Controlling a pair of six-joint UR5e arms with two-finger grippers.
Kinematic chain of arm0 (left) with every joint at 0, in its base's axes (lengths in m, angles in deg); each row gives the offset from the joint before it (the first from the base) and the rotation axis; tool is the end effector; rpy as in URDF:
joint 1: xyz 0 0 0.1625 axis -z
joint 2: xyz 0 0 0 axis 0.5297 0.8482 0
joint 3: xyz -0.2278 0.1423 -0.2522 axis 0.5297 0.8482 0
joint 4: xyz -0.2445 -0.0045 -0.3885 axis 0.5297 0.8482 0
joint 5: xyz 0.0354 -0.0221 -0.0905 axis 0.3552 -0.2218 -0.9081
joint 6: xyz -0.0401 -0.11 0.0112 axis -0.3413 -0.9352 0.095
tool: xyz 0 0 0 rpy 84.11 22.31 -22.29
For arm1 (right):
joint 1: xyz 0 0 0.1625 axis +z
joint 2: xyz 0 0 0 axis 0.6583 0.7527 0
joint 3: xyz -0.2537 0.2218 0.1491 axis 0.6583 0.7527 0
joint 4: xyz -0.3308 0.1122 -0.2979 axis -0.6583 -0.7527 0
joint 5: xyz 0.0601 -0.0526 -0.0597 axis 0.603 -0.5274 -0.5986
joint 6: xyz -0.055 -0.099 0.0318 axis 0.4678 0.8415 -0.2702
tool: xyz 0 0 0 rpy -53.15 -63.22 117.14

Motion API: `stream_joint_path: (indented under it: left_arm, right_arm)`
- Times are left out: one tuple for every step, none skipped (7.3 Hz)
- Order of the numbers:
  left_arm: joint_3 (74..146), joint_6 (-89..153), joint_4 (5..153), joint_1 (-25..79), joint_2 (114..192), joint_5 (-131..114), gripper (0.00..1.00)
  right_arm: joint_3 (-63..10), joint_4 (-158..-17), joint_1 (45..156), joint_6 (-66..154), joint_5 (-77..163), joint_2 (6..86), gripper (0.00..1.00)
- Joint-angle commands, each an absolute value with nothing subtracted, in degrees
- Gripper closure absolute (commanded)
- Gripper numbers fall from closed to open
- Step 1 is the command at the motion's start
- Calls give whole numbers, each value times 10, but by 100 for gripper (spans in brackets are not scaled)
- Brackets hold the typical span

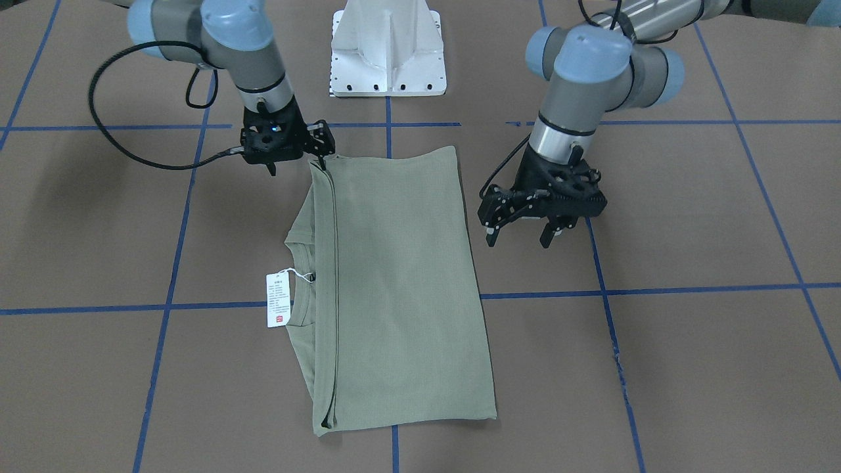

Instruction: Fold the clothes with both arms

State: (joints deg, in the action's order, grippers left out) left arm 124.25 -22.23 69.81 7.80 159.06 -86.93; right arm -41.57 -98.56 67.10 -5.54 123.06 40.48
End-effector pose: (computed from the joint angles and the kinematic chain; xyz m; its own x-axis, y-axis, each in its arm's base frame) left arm 0.4215 -0.4977 0.1810 0.5623 -0.0055 -0.8269 0.3358 0.9154 0.2222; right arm -0.5186 -0.3703 0.1991 0.6857 -0.1072 0.7199 0.0028 0.9895 0.1446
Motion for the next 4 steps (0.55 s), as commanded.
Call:
stream_joint_path:
  left_arm:
    - [1340,-229,645,53,1542,-872,0]
    - [1339,-229,644,50,1541,-872,0]
    - [1338,-229,644,49,1541,-872,0]
    - [1335,-229,644,49,1541,-872,0]
  right_arm:
    - [-386,-1009,647,-3,1224,377,0]
    - [-383,-1011,646,26,1224,377,0]
    - [-365,-1010,644,30,1222,372,0]
    - [-357,-1009,644,31,1224,370,0]
